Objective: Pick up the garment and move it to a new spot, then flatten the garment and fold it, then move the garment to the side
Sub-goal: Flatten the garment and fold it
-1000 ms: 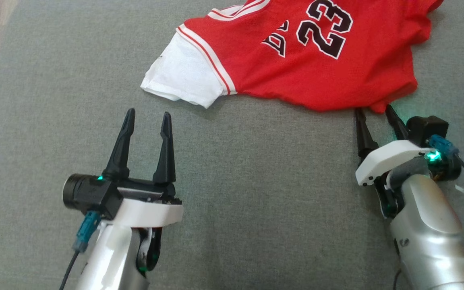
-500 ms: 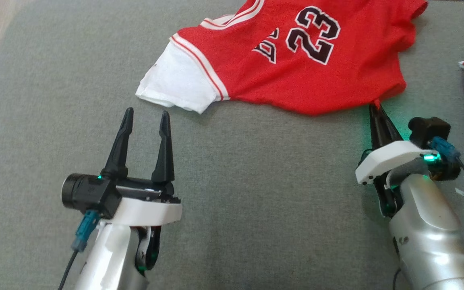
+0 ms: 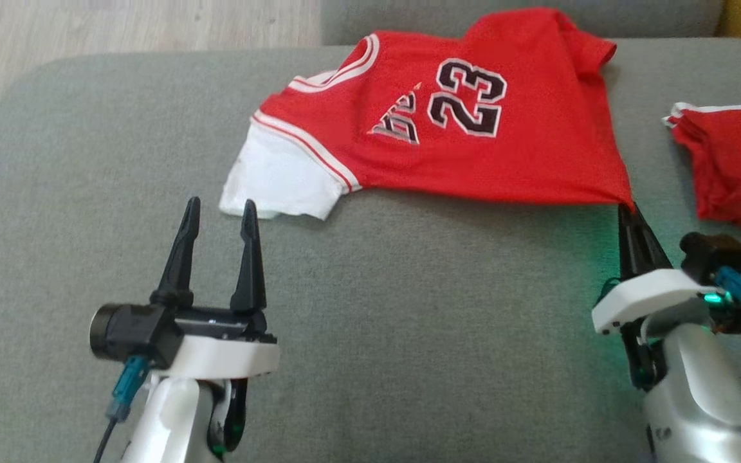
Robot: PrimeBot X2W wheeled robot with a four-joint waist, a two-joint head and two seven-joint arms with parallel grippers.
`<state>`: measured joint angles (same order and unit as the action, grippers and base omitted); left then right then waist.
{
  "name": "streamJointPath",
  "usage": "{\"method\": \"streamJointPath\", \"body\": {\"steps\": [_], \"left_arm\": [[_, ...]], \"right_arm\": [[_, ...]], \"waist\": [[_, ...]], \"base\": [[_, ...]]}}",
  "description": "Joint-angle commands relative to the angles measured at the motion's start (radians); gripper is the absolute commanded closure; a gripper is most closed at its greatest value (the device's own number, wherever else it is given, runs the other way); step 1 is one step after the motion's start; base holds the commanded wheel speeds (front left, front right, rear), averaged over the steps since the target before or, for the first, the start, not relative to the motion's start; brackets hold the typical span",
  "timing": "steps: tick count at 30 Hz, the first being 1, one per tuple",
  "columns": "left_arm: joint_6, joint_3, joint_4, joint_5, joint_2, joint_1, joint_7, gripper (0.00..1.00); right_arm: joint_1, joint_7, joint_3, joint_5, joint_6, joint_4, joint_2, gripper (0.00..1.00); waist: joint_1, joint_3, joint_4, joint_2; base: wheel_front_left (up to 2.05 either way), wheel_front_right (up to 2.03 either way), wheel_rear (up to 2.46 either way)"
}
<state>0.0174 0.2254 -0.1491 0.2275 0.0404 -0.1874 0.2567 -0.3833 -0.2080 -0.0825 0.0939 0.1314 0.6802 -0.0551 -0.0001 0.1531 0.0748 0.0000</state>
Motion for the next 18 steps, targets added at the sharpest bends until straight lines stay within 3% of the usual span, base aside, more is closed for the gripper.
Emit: {"method": "streamJointPath", "body": {"steps": [1,13,14,15,18], "left_arm": [[-0.003,-0.041,0.032,-0.008,0.010,-0.006,0.005,0.00],[0.001,-0.058,0.052,-0.007,0.010,0.018,0.005,0.00],[0.001,-0.056,0.052,-0.007,0.010,0.018,0.005,0.00],[0.001,-0.055,0.052,-0.007,0.010,0.018,0.005,0.00],[0.003,-0.054,0.053,-0.009,0.010,0.016,0.005,0.00]], "right_arm": [[0.014,0.013,0.012,-0.006,-0.001,-0.067,0.003,1.00],[0.193,0.206,-0.095,-0.077,-0.001,-0.357,0.001,1.00],[0.199,0.219,-0.111,-0.090,-0.001,-0.371,0.001,0.64],[0.203,0.226,-0.126,-0.096,-0.001,-0.386,0.002,0.00],[0.197,0.224,-0.171,-0.074,-0.001,-0.430,0.004,0.00]], "waist": [[0.0001,-0.020,-0.016,0.0000],[0.0001,-0.041,-0.055,0.0000],[0.0001,-0.039,-0.056,0.0000],[0.0001,-0.038,-0.058,0.0000],[0.0001,-0.036,-0.061,0.0000]], "base": [[0.00,0.00,0.00],[0.00,0.00,0.00],[0.00,0.00,0.00],[0.00,0.00,0.00],[0.00,0.00,0.00]]}}
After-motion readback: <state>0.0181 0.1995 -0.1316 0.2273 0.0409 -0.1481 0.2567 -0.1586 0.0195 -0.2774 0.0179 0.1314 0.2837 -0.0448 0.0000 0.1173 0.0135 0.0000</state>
